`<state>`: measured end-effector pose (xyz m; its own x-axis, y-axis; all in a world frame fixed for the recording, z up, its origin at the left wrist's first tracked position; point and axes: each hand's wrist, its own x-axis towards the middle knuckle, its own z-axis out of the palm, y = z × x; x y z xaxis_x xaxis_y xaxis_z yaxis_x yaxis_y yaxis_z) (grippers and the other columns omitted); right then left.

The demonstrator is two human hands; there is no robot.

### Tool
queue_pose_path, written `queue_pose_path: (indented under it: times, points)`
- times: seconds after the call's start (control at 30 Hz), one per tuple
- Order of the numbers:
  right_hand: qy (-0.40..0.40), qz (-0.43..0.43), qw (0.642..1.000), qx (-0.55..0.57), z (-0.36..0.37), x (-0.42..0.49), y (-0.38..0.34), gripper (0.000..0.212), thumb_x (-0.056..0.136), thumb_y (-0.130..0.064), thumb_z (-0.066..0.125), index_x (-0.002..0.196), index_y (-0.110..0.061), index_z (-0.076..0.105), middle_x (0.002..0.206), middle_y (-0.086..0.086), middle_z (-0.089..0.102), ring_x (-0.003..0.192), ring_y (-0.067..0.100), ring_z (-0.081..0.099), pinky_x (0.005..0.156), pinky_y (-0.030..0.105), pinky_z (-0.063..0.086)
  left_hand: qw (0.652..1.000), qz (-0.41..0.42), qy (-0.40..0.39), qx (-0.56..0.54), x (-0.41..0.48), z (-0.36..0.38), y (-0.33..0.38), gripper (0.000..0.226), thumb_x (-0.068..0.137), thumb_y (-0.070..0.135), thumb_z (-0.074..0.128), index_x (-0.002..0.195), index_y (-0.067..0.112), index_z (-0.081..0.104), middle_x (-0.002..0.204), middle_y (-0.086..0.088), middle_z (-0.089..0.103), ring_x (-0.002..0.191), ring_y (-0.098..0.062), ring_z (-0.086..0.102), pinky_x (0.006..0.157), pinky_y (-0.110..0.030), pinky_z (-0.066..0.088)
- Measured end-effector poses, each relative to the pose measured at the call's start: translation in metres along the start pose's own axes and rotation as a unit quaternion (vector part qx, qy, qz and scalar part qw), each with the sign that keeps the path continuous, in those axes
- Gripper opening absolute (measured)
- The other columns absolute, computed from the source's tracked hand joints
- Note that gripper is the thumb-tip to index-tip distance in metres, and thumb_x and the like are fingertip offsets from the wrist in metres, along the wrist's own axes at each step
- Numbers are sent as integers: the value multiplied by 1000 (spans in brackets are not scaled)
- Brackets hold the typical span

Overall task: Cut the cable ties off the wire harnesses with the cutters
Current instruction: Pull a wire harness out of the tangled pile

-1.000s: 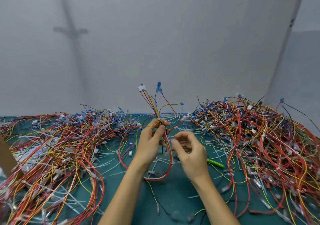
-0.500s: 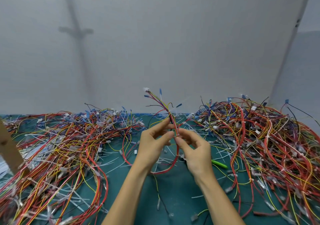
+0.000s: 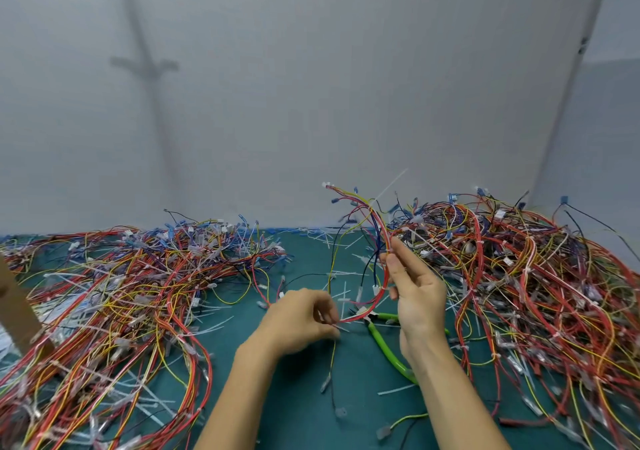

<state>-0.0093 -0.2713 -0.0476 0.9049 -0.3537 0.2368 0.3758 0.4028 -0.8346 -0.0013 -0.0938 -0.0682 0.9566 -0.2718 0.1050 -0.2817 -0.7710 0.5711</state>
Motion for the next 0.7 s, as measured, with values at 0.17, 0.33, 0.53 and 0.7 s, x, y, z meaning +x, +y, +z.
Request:
queue_pose_path:
  times: [0.17, 0.33, 0.53, 0.7]
  points:
    - [-30, -15, 999, 4, -2, 2, -2, 32, 92, -2, 60, 101, -31, 73, 111, 3, 73, 79, -4, 65, 62, 10, 48, 984, 32, 88, 150, -1, -1, -4, 20, 81, 46, 70, 98, 37, 63, 102, 19, 58, 100, -2, 49, 78, -25, 37]
    - [-121, -18, 992, -36, -5, 1, -2, 39, 93, 0, 57, 117, -28, 69, 111, -9, 73, 103, 1, 65, 75, 14, 51, 986, 43, 57, 154, 1, 7, -5, 21, 88, 41, 64, 107, 33, 64, 110, 10, 61, 108, -13, 56, 93, -30, 40]
    - [-206, 44, 977, -22, -9, 1, 1, 44, 89, -15, 57, 132, -25, 56, 130, -12, 64, 123, 5, 57, 98, 25, 44, 986, 41, 69, 147, 3, 13, -10, 15, 90, 42, 62, 100, 31, 61, 105, 11, 54, 106, -13, 51, 90, -30, 34]
    - [-192, 70, 979, -26, -12, 2, 7, 36, 93, -4, 53, 124, -19, 64, 128, -8, 66, 123, 6, 57, 100, 25, 42, 987, 21, 106, -115, -1, 3, -4, 16, 89, 20, 68, 82, 21, 55, 74, 10, 58, 67, -10, 52, 71, -30, 45]
